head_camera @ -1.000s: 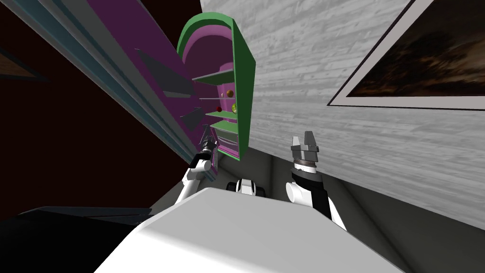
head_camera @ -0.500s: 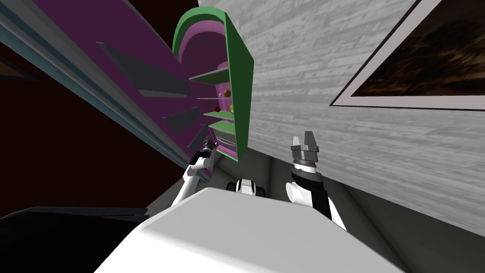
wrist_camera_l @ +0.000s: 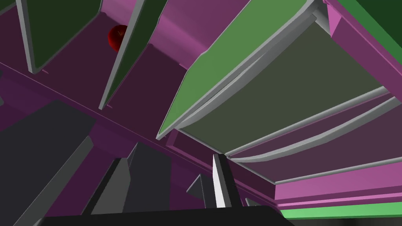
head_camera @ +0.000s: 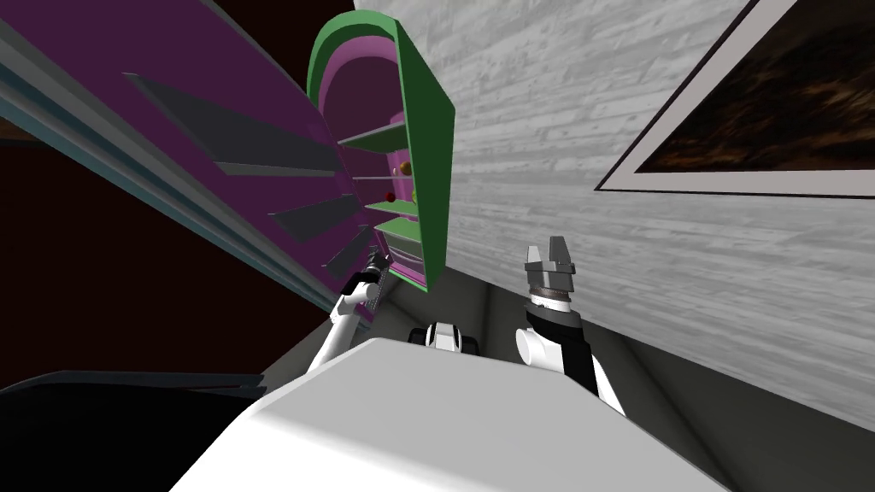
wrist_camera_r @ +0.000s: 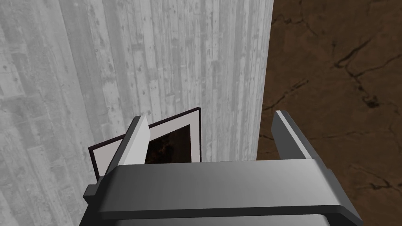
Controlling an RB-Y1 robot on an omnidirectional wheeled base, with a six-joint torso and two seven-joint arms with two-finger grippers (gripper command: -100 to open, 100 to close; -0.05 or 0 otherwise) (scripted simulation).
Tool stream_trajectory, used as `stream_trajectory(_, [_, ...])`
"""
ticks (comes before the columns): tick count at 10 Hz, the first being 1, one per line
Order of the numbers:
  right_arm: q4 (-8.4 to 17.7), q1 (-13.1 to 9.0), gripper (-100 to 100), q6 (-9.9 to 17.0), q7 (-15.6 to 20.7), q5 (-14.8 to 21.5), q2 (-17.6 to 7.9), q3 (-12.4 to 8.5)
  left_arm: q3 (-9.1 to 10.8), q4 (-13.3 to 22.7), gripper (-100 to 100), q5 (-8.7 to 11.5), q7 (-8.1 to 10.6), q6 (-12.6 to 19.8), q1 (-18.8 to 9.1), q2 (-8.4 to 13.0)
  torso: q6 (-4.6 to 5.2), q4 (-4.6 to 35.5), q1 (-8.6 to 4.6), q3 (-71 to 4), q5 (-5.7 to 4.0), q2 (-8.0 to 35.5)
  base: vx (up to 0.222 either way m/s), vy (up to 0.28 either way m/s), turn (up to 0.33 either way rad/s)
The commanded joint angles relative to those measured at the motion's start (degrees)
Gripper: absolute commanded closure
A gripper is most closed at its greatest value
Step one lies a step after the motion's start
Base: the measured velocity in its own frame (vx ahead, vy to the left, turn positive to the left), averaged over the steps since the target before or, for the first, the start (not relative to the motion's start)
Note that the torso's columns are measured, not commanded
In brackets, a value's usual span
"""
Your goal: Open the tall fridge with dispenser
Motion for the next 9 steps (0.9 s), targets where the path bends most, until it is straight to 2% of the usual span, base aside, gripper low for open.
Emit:
stream_trajectory(1, [0.0, -0.01, 0, 0.0, 0.0, 0.0, -0.01, -0.01, -1.58, -1.16, 100, 0.68, 0.18, 0.21, 0.67, 0.89, 0.01, 0.04, 0.25, 0.11, 0.05, 0.2, -0.138, 0.238, -0.097])
stream_trajectory(2, [0.01, -0.02, 0, 0.01, 0.0, 0.0, -0.02, -0.02, -2.1, -1.55, 100, 0.91, 0.24, 0.28, 0.89, 1.18, -0.01, 0.07, 0.41, 0.15, 0.11, 0.24, -0.142, 0.24, -0.07])
stream_trajectory(5, [0.01, -0.02, 0, 0.01, 0.0, 0.0, -0.02, -0.01, -4.2, -3.1, 100, 1.81, 0.49, 0.57, 1.79, 2.36, 0.01, -0.04, -0.32, -0.08, -0.11, -0.12, -0.156, 0.222, -0.074])
stream_trajectory(6, [0.01, -0.02, 0, 0.01, 0.0, 0.0, -0.02, -0.02, -4.73, -3.49, 100, 2.04, 0.55, 0.64, 2.01, 2.66, 0.01, -0.01, 0.01, -0.01, -0.02, 0.01, -0.203, 0.278, -0.096])
stream_trajectory(7, [0.01, -0.02, 0, 0.01, 0.0, 0.0, -0.02, -0.02, -4.25, -3.13, 100, 1.95, 0.55, 0.72, 1.73, 2.61, 0.0, 0.01, -0.03, 0.02, 0.0, 0.02, -0.089, 0.116, -0.021])
stream_trajectory(8, [0.01, 0.0, 0, 0.01, 0.0, 0.0, -0.01, -0.01, -3.43, -5.34, -100, 3.2, 1.71, 2.6, 2.5, 4.09, 0.01, -0.08, -0.58, -0.18, -0.15, -0.34, -0.021, 0.133, 0.077])
stream_trajectory(9, [0.0, 0.01, 0, 0.0, 0.0, 0.0, -0.01, -0.01, -3.12, -6.12, -100, 3.61, 2.1, 3.28, 2.75, 4.58, -0.01, -0.13, -0.41, -0.3, -0.16, -0.48, -0.011, 0.165, 0.05])
